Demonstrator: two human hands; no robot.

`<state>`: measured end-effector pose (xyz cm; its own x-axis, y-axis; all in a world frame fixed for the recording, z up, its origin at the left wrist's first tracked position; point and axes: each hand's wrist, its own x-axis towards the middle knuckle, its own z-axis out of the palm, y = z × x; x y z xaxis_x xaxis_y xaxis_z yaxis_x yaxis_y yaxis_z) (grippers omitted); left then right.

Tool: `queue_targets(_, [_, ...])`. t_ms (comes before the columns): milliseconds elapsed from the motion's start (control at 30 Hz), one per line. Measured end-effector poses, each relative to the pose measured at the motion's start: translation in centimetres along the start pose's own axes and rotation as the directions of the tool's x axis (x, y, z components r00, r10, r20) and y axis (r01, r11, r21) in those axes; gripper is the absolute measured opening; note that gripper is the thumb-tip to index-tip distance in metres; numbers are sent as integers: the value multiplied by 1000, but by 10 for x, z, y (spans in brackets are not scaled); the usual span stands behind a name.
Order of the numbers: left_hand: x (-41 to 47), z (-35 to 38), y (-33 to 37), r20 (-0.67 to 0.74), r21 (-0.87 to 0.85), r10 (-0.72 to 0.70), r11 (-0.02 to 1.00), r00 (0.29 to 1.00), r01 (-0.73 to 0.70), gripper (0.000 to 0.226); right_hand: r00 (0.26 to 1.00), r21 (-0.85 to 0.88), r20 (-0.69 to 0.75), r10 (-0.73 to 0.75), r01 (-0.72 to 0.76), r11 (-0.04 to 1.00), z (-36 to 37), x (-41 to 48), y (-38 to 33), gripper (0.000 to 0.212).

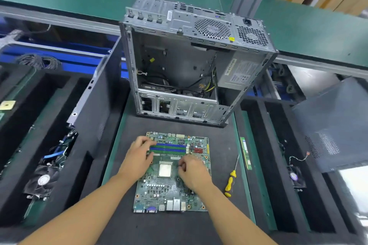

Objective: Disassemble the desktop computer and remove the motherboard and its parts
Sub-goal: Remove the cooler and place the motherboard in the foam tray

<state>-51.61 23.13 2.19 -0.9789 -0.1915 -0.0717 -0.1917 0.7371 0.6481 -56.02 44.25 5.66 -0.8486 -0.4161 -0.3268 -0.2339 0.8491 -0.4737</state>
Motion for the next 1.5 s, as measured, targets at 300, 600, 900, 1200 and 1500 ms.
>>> queue_targets(300, [-15, 3, -10, -31, 279, 133, 953, 991, -119, 48, 987, -262, 38, -156, 161, 951, 21, -9, -9, 53])
queue_targets(600, [-24, 7, 7, 88, 373, 251, 889, 964, -266, 35, 965, -443, 61, -253, 254, 860, 18, -7, 0, 55])
queue_targets(900, [-22, 15, 12, 270, 260, 295, 894, 917, -364, 49, 936, -591, 56, -349, 312, 743, 22, -13, -8, 29])
queue_targets(1200, [-8, 20, 30, 327, 434, 196, 838, 924, -332, 45, 972, -212, 22, -232, 231, 950, 5, 2, -16, 33])
queue_targets(1500, [-3, 18, 30, 320, 431, 182, 846, 930, -314, 50, 996, 72, -32, 79, -77, 994, -3, 18, -24, 27])
